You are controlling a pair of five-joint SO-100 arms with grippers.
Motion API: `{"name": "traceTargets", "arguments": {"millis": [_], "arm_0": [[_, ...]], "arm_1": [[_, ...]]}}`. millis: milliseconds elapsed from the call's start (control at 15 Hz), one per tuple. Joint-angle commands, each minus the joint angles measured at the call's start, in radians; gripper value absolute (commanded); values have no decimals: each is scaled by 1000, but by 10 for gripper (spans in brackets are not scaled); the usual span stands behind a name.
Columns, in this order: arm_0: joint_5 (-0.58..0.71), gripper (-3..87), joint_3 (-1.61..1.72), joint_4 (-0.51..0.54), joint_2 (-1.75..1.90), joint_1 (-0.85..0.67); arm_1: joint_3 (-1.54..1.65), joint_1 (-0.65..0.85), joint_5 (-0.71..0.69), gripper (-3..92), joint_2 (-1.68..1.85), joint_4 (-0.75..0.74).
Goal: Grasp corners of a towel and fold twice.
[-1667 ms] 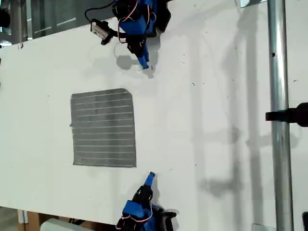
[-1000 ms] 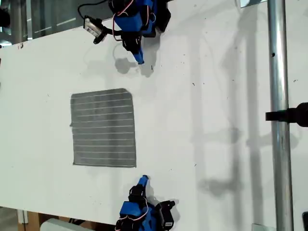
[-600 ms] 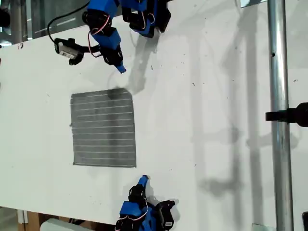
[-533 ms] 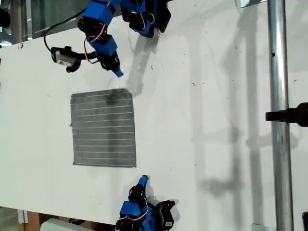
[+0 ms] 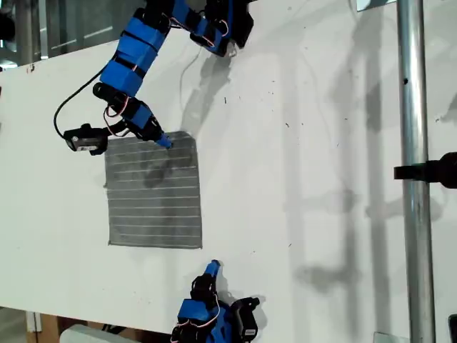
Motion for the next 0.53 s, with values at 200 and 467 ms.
{"name": "traceTargets", "arguments": {"millis": [200,467], "arm_0": [[-12,-29,5,-6,5,5],[-15,-29,5,-6,5,6]], "arm_1": [[81,98,-138,416,17,-100],[164,115,-207,377,-137,-253]]}}
